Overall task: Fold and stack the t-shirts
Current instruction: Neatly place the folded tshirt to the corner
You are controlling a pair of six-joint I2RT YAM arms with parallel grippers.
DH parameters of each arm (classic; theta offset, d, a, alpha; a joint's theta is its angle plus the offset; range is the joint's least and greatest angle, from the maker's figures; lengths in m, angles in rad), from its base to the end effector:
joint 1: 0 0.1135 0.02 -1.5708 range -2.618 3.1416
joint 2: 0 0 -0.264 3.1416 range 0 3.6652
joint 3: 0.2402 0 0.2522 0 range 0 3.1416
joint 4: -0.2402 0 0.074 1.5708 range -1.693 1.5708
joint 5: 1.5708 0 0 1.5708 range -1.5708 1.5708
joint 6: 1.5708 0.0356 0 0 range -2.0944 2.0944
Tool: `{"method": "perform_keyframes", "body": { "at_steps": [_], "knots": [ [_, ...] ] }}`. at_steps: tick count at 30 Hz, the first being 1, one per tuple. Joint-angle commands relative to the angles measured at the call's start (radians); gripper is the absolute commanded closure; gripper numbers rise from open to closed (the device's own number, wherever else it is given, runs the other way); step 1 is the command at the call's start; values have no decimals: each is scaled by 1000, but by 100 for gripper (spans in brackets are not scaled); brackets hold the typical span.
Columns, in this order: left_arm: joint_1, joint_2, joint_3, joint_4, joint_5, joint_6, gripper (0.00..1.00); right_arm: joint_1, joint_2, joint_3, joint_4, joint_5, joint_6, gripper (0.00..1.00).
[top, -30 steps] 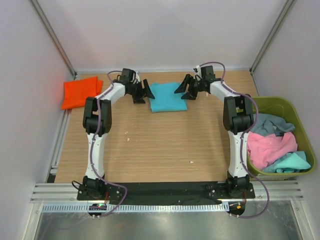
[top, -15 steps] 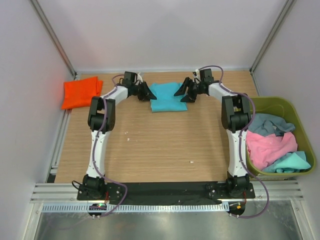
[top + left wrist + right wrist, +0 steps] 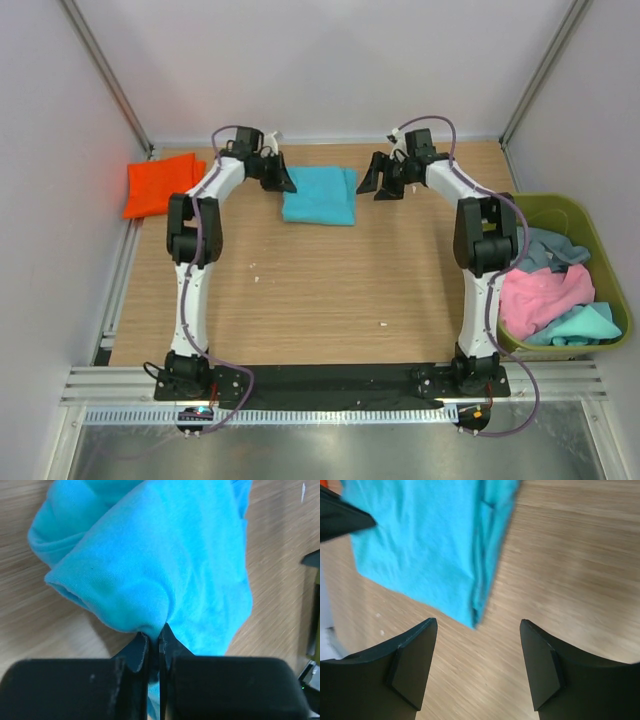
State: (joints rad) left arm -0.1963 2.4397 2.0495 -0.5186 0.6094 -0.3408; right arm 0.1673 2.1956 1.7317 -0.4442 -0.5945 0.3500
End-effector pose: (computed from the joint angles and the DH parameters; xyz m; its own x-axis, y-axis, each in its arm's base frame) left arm 0.5202 -0.1242 0.1649 -0.8979 -0.1009 -0.4284 0.2174 0.7447 -0.6310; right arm 0.4739 0.1003 0.1901 -0.8940 0.1371 -0.4265 -0.1822 0.7585 0.6257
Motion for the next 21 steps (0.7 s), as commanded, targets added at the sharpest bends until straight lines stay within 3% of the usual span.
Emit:
{"method": "perform_keyframes", "body": {
  "at_steps": [1, 3, 5, 7, 11, 21],
  "knots": [
    [79, -165, 51, -165, -31, 212, 100, -5, -194, -58, -65, 195, -206, 26],
    [113, -156, 122, -310, -42, 298, 100, -3, -258, -99, -77, 257, -255, 25],
    [132, -113, 226, -453, -49, 371, 100, -3, -316, -156, -76, 357, -261, 14],
    [164, -68, 346, -608, -72, 430, 100, -5, -350, -197, -79, 375, -285, 13],
    [234, -102, 334, -650, -131, 464, 100, -5, -447, -270, -64, 368, -287, 13],
    [354, -96, 468, -689, -258, 528, 100, -23, -566, -432, -47, 329, -278, 13]
  ]
}}
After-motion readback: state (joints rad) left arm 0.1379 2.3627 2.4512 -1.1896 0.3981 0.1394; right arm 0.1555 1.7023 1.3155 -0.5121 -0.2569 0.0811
